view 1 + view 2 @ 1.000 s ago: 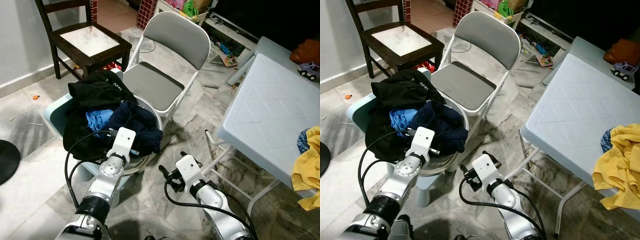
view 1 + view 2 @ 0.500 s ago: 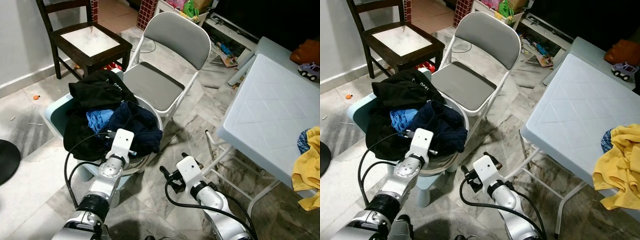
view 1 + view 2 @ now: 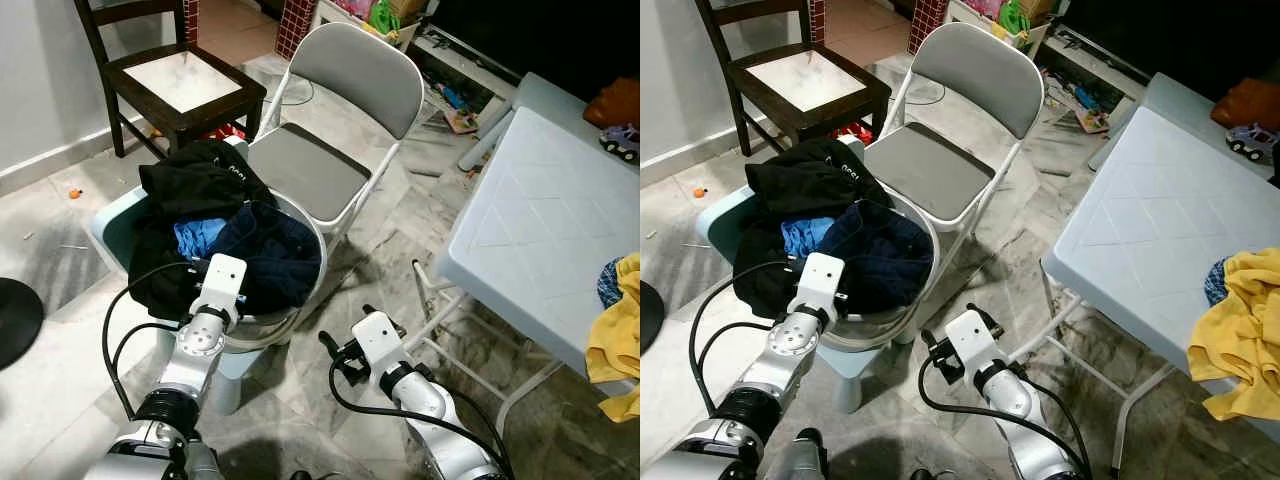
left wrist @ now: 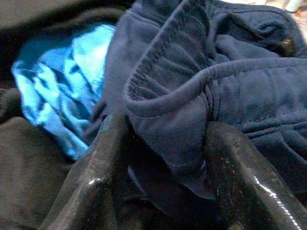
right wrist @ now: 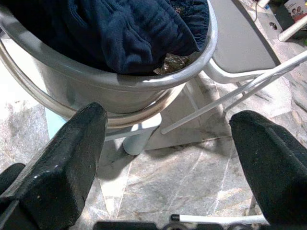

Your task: Hang hanger

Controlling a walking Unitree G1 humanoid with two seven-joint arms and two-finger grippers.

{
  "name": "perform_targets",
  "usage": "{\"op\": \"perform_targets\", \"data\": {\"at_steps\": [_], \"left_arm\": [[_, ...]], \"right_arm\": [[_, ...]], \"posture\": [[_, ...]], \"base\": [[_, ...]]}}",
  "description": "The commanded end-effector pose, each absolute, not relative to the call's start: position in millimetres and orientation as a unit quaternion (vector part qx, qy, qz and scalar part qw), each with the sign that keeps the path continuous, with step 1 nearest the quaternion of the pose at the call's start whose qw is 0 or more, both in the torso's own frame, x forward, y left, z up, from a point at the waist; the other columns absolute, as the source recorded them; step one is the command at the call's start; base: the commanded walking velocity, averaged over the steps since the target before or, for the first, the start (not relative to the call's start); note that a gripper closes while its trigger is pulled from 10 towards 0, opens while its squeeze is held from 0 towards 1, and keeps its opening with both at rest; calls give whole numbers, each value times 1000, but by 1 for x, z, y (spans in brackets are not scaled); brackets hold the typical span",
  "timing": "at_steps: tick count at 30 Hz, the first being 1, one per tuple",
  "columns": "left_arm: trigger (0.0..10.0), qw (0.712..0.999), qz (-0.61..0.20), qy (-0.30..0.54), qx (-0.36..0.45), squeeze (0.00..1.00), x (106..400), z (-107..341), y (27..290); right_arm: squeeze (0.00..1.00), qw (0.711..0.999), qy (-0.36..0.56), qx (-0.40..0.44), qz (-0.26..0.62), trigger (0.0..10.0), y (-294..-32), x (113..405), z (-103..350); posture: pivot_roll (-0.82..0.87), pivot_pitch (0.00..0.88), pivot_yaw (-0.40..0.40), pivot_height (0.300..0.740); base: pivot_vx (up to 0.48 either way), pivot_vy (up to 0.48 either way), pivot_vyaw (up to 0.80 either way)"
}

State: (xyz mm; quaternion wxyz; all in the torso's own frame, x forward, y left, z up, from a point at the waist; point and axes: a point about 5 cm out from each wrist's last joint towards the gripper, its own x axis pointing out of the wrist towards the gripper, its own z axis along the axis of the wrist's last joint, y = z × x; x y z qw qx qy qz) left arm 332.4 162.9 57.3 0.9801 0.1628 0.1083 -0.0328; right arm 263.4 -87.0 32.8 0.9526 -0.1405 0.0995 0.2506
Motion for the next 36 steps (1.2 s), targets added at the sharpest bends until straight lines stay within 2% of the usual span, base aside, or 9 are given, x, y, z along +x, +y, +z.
{"op": "perform_targets", "data": {"at_steps": [1,4,13,25,36], "left_arm": [[0,980,-40,86,173,0,333,63,163],[0,978,-24,77,190,0,331,68,183],[0,967,-11,99,236,0,318,59,218],[0,968,-15,91,233,0,321,59,203],[0,968,-41,89,230,0,301,45,187]], "right_arm": [[0,955,114,-144,234,10000,-98,261,26],[0,955,113,-143,233,10000,-97,262,26],[0,954,111,-143,238,10000,-94,266,27],[0,952,111,-148,243,10000,-95,266,26],[0,953,115,-148,240,10000,-97,264,24]], "posture": [[188,149,-241,740],[198,148,-239,740],[220,151,-243,740],[213,148,-254,740],[212,151,-253,740]], "base": [[0,0,0],[0,0,0],[0,0,0],[0,0,0],[0,0,0]]}}
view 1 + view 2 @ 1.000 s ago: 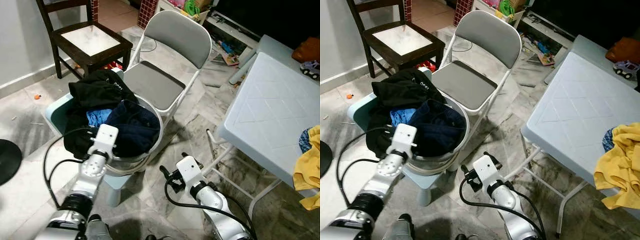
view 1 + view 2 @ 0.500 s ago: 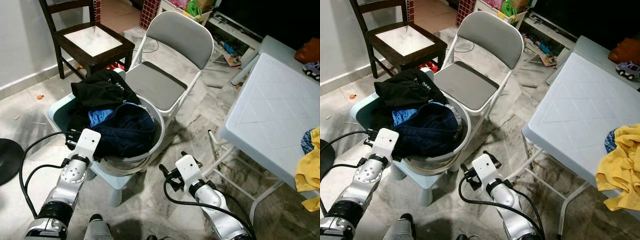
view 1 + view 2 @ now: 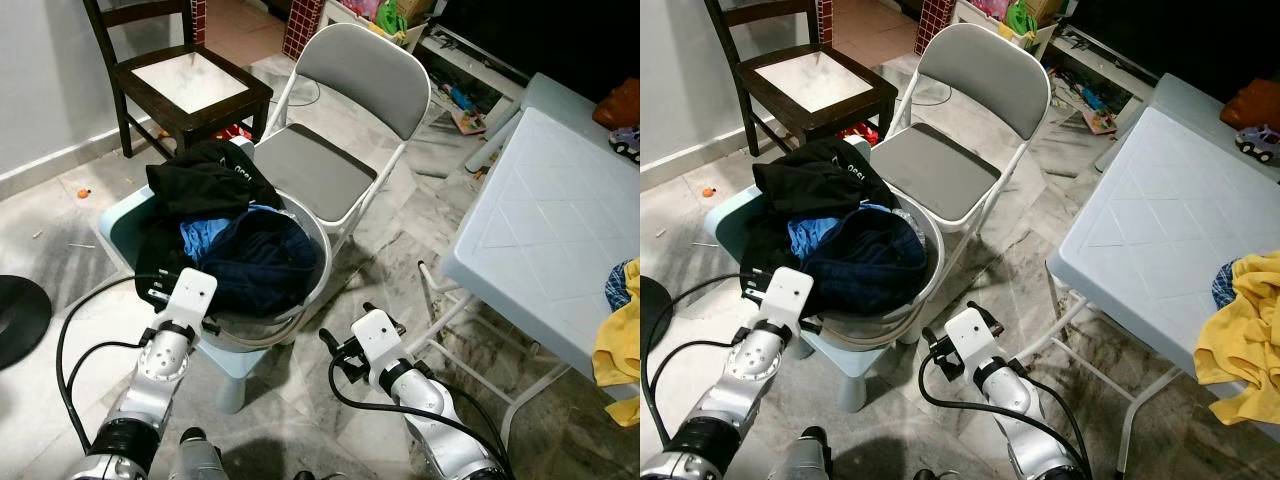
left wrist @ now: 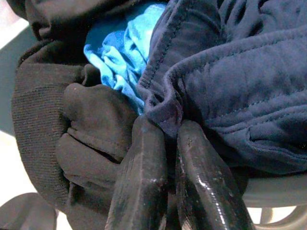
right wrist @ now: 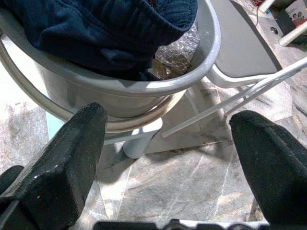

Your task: Hang hanger

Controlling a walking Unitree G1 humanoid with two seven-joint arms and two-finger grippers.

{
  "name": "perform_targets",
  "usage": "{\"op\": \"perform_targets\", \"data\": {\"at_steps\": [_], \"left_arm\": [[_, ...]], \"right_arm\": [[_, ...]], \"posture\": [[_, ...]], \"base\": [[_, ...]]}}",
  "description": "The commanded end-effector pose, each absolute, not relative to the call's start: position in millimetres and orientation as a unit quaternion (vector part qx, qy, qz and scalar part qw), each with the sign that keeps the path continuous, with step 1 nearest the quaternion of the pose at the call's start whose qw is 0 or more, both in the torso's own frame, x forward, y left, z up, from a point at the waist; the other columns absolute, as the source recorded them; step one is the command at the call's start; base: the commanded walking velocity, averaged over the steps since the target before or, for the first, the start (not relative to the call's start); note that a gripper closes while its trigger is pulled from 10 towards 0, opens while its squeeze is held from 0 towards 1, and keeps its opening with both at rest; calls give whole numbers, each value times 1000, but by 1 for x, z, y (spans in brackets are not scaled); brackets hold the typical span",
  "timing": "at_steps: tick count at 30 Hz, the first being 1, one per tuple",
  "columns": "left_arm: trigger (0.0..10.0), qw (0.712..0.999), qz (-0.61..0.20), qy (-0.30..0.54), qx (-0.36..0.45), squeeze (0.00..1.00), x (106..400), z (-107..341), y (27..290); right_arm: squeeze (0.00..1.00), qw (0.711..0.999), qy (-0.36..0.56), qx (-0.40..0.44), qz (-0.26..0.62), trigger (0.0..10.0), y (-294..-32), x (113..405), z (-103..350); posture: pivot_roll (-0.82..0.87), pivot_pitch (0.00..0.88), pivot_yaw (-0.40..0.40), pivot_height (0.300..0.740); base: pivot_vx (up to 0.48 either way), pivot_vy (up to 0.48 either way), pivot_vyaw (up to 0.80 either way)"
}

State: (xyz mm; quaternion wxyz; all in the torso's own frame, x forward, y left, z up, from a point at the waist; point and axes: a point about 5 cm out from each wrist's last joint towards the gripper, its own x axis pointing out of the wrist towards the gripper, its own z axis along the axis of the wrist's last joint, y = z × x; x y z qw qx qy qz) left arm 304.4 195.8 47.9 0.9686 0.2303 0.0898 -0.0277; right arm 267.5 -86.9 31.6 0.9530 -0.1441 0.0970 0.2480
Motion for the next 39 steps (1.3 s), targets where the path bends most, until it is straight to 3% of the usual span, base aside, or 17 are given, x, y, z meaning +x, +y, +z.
{"op": "perform_targets", "data": {"at_steps": [1,2,3,4,12,27,39], "left_arm": [[4000,964,-44,97,245,0,297,41,187],[4000,964,-44,97,245,0,297,41,187],[10000,966,-49,97,236,12,295,40,187],[10000,967,-50,95,232,1000,294,40,187],[10000,964,-97,40,243,1000,289,50,173],[10000,953,-161,59,249,1000,261,36,172],[10000,959,-217,34,179,1000,281,60,119]], "right_arm": [[0,952,115,-147,242,10000,-96,263,24],[0,952,115,-147,242,10000,-96,263,24],[0,952,115,-147,243,10000,-95,263,24],[0,952,115,-147,244,10000,-95,264,24],[0,951,114,-149,245,10000,-96,264,25],[0,951,116,-149,246,10000,-97,263,24],[0,949,115,-154,251,10000,-98,263,25]], "posture": [[215,153,-255,740],[215,153,-255,740],[214,153,-257,740],[215,154,-259,740],[217,157,-263,740],[210,162,-268,740],[193,163,-278,740]], "base": [[0,0,0],[0,0,0],[0,0,0],[0,0,0],[0,0,0],[0,0,0],[0,0,0]]}}
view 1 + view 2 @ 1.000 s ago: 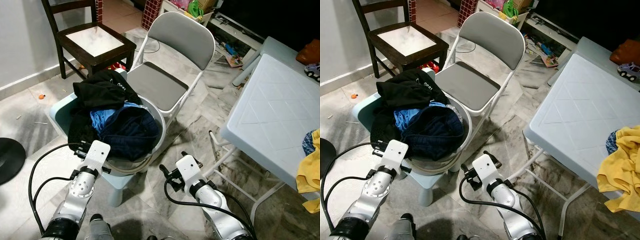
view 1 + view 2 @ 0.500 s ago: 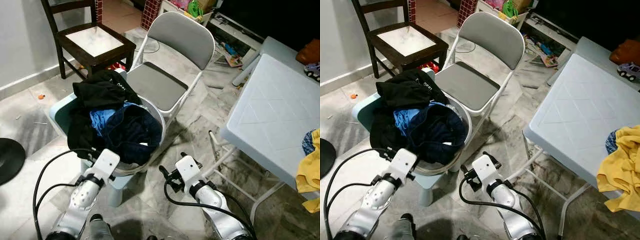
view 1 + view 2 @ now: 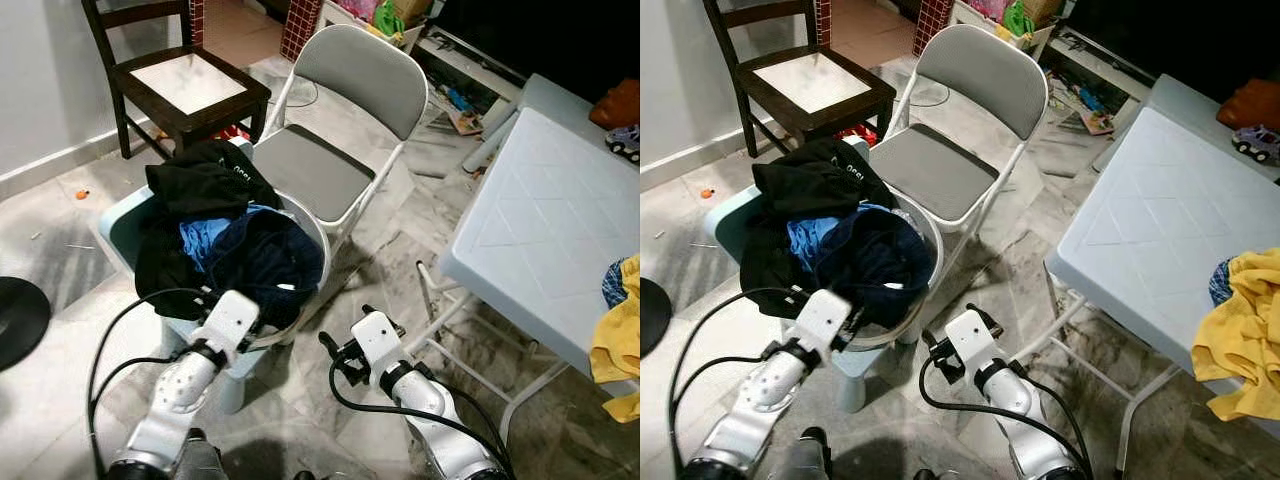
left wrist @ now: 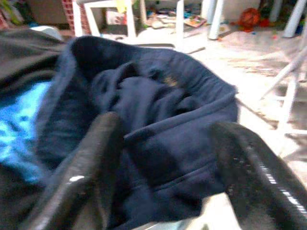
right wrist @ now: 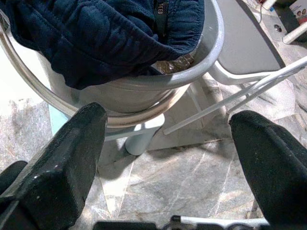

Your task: Hang hanger

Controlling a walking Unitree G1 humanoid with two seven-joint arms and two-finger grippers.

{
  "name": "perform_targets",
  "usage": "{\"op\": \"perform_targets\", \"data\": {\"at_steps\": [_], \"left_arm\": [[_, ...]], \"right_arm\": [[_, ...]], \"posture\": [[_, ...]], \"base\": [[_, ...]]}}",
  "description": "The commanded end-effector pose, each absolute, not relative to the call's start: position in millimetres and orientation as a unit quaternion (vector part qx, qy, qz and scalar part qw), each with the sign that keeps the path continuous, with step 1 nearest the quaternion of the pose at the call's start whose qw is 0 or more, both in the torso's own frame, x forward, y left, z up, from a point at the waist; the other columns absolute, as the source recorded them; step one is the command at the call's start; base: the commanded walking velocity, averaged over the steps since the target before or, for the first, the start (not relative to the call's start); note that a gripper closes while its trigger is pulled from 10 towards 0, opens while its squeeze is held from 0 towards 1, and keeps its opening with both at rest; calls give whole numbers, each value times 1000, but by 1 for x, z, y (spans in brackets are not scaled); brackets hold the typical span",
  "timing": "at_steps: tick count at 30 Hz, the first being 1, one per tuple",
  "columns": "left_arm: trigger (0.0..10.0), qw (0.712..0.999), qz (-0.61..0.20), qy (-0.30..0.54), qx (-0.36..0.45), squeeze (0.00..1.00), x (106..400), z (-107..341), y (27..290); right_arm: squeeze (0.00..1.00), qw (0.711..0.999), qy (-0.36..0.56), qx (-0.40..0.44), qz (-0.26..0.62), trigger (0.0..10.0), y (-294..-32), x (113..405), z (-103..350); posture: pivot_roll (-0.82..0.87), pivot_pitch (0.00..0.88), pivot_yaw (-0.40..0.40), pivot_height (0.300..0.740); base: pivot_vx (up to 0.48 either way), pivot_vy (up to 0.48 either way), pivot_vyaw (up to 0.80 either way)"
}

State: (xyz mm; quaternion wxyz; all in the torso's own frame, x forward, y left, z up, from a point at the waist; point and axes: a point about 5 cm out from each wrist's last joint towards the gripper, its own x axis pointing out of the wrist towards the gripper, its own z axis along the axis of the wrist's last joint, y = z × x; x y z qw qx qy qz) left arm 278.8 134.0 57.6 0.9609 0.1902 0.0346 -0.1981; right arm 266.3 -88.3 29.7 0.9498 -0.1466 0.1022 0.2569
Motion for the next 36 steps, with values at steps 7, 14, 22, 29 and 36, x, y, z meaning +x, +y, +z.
{"op": "perform_targets", "data": {"at_steps": [7,14,22,29,36], "left_arm": [[10000,958,-238,35,159,1000,287,64,91],[10000,962,-229,94,114,1000,288,55,60],[10000,973,-172,94,121,1000,303,65,46],[10000,972,-129,102,168,1000,296,57,55],[10000,973,-121,78,180,1000,285,55,74]], "right_arm": [[0,948,116,-159,252,10000,-98,261,25],[0,947,117,-159,251,10000,-99,260,24],[0,946,118,-163,253,10000,-102,259,24],[0,945,121,-164,255,10000,-100,259,23],[0,941,119,-165,271,10000,-94,260,24]], "posture": [[182,162,-277,740],[166,159,-277,740],[155,160,-282,740],[169,155,-281,740],[177,157,-295,740]], "base": [[0,0,0],[0,0,0],[0,0,0],[0,0,0],[0,0,0]]}}
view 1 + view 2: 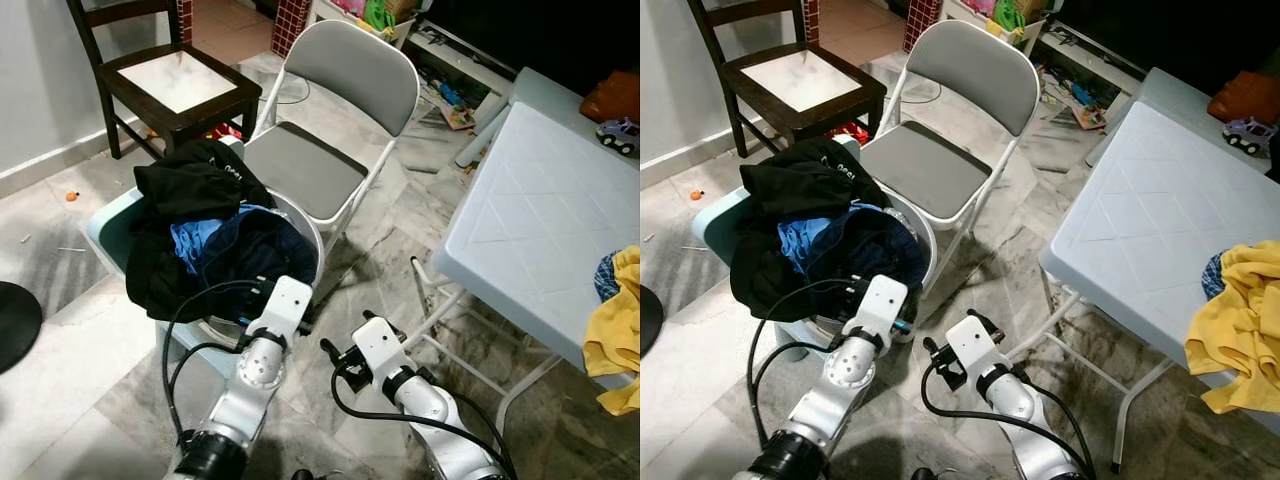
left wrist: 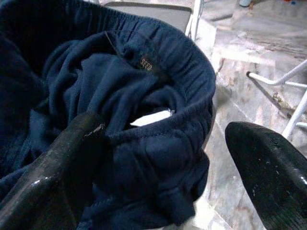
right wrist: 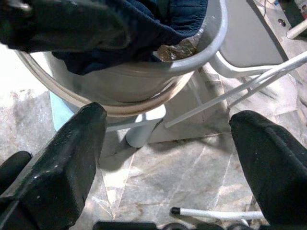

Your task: Hang hanger

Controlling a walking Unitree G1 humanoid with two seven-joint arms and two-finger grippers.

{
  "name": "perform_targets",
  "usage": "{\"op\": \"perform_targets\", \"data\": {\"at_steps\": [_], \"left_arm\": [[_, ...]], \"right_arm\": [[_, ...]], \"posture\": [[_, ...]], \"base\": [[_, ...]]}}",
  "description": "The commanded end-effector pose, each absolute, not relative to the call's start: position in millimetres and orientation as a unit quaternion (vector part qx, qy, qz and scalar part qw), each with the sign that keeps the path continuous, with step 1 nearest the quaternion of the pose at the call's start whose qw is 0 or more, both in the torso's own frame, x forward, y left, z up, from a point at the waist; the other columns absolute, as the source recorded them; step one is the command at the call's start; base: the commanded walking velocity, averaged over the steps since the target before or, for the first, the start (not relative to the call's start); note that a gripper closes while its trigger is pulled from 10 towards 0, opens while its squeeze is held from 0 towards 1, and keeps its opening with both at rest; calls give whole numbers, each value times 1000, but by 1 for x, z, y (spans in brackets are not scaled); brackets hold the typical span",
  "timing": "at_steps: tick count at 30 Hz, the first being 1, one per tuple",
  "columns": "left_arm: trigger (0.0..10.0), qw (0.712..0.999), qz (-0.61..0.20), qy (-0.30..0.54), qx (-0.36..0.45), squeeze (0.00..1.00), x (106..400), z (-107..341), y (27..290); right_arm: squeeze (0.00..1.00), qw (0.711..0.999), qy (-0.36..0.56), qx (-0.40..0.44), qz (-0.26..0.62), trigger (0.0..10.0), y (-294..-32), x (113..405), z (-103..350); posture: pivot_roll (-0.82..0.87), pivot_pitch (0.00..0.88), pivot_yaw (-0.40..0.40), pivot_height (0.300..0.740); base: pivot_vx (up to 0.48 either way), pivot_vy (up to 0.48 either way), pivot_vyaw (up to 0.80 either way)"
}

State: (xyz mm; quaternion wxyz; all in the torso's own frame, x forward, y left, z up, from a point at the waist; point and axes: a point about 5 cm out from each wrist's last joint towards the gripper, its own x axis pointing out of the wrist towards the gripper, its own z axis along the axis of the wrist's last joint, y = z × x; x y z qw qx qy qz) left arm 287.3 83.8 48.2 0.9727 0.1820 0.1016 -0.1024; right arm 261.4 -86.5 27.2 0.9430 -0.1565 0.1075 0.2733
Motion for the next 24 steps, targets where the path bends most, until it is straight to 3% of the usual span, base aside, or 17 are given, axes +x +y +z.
{"op": "perform_targets", "data": {"at_steps": [1,10,22,24], "left_arm": [[10000,973,-124,66,184,1000,283,57,75],[10000,982,-85,37,165,1000,262,60,100],[10000,988,-73,64,116,996,270,61,80],[10000,989,-66,74,107,816,273,61,77]], "right_arm": [[0,940,119,-166,273,10000,-93,261,24],[0,933,118,-171,293,10000,-86,263,25],[0,931,117,-175,299,10000,-86,265,26],[0,931,118,-175,298,10000,-87,265,26]], "posture": [[177,157,-295,740],[194,174,-325,740],[175,188,-330,740],[170,188,-327,740]], "base": [[0,0,0],[0,0,0],[0,0,0],[0,0,0]]}}
